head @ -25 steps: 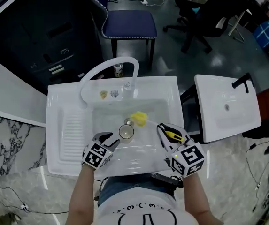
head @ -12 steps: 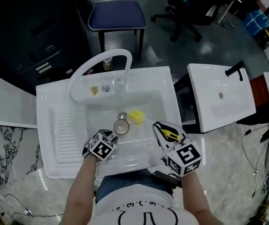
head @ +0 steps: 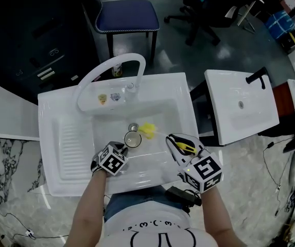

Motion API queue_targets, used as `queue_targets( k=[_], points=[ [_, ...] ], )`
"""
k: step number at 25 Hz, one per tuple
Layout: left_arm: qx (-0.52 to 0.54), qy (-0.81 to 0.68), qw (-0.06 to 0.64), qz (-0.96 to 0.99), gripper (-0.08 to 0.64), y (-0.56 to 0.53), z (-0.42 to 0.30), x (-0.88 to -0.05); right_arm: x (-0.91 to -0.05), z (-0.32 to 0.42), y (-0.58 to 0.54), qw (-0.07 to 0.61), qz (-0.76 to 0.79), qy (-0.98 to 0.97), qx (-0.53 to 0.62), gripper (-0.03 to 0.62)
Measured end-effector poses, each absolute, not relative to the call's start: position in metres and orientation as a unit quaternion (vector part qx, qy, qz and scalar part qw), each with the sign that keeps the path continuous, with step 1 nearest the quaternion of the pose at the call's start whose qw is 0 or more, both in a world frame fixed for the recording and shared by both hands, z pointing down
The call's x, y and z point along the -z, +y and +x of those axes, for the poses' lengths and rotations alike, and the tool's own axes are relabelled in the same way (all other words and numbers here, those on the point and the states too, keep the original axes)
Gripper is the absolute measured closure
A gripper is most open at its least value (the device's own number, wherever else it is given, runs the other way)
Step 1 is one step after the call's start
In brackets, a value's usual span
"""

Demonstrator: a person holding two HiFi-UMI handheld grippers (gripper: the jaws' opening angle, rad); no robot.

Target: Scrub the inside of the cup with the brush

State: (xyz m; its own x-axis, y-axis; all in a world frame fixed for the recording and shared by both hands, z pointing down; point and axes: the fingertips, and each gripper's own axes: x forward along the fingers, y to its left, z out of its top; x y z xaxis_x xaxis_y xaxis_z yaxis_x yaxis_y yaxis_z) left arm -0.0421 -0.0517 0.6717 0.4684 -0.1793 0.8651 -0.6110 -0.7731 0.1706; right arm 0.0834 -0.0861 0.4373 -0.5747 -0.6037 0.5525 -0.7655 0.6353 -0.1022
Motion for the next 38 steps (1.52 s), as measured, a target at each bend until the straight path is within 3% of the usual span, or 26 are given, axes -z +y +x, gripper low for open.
queue_targets(
  k=[15, 27, 38],
  points=[
    [-0.465, -0.236, 0.211, 0.827, 0.495, -0.047, -0.04, -0.666, -0.48, 0.037, -0.084, 0.304, 0.274, -0.877, -0.251, 0.551],
    [-0.47, -0.239, 0.217, 0.822, 0.495, -0.047, -0.042, -0.667, -0.498, 0.032, -0.088, 0.326, 0.266, -0.869, -0.259, 0.551],
    [-0.483, -0.23, 0.196, 0.822, 0.495, -0.044, -0.037, -0.666, -0.552, 0.008, -0.077, 0.414, 0.23, -0.854, -0.215, 0.551]
  ],
)
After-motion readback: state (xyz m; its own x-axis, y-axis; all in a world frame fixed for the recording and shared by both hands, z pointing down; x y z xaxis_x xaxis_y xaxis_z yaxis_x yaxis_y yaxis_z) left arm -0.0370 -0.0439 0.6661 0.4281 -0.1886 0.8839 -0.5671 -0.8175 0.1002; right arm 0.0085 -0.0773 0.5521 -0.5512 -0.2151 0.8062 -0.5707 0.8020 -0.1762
